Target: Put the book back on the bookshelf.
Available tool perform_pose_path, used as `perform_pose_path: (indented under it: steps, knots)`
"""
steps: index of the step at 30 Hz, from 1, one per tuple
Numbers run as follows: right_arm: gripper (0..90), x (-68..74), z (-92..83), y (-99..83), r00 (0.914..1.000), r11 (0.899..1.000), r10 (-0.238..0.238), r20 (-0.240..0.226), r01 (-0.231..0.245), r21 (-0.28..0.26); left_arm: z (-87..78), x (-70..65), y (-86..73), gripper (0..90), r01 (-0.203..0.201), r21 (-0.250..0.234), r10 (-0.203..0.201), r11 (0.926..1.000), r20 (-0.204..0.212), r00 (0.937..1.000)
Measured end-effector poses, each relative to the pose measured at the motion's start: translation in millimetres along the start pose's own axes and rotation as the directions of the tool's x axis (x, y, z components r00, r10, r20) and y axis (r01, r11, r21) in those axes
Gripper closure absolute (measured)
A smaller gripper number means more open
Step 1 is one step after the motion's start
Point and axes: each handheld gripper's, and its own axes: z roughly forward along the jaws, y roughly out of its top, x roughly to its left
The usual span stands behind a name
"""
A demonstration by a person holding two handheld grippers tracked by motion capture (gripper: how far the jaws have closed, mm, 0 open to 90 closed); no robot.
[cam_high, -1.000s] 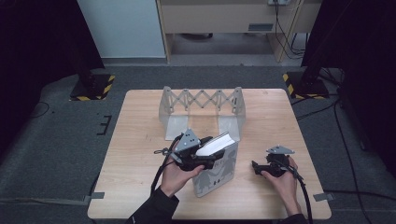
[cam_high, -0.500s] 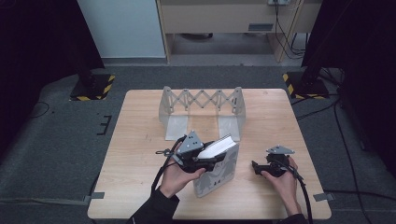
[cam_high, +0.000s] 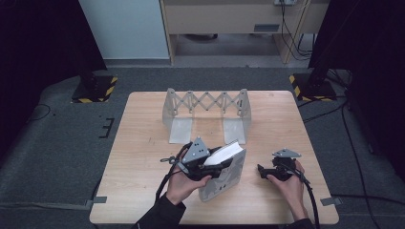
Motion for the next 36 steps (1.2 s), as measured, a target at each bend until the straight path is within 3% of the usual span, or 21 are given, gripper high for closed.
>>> perform_pose_path:
  steps: [17,25,32,36]
  knots:
    - [5.5,0.1,-0.1,0.1,1.0,1.0,0.003,-0.001,-0.003,0.002,-0.7,-4.4,-0.2,51.6,-0.016,-0.007,0.015,0.9998,-0.031,0.9994]
    - [5.5,0.2,-0.2,0.2,1.0,1.0,0.004,0.0,-0.004,0.003,-1.2,4.0,2.0,52.1,0.045,-0.003,-0.045,0.999,-0.06,0.9972]
    - [5.5,0.1,-0.2,0.2,1.0,1.0,0.002,-0.001,-0.002,0.003,-6.6,10.2,5.5,52.3,0.071,0.008,-0.07,0.9975,-0.08,0.9944]
    - [5.5,0.0,-0.2,0.1,1.0,1.0,0.001,-0.002,-0.001,0.004,-17.2,14.3,8.4,52.3,0.079,-0.012,-0.08,0.9968,-0.102,0.9916]
